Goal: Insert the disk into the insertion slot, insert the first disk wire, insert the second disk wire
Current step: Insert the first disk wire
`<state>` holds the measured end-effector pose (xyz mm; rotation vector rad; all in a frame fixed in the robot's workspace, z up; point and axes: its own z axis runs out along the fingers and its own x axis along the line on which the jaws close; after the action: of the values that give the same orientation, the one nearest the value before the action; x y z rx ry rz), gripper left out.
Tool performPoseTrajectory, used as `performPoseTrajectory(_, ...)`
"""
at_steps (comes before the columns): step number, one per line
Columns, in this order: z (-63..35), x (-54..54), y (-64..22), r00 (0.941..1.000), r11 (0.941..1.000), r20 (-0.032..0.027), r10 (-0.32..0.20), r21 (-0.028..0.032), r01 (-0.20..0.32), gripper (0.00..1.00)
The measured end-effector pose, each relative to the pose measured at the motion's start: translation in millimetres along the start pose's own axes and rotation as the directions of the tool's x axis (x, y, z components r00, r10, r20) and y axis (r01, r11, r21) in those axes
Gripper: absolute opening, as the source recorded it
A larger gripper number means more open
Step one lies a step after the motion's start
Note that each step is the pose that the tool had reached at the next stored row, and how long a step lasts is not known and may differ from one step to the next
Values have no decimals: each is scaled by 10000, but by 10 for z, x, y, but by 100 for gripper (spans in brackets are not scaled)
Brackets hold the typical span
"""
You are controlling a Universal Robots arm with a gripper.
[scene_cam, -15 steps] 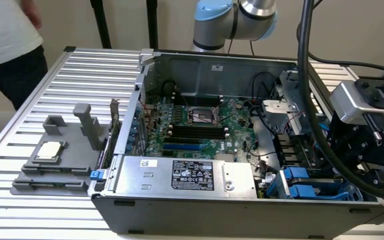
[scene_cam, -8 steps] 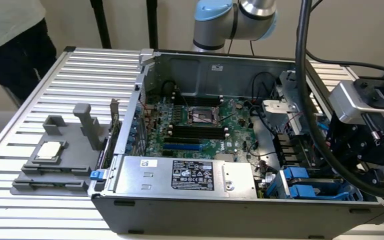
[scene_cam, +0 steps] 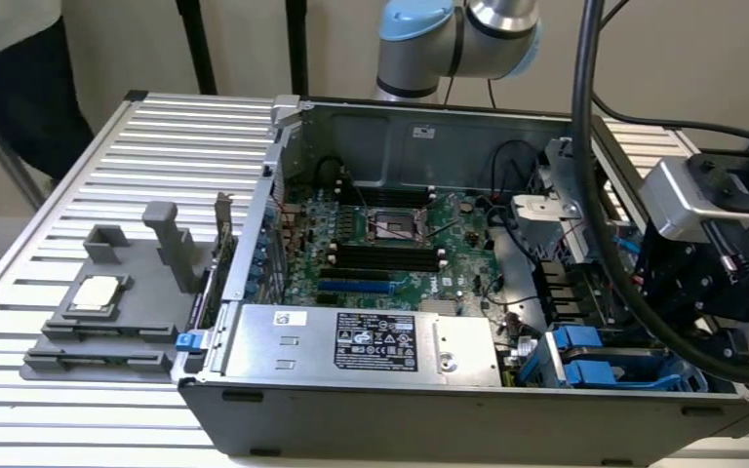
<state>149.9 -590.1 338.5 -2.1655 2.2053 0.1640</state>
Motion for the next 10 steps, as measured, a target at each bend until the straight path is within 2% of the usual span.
performPoseTrajectory(10,23,-14,0,10000,10000,-3,38,6,-38,16)
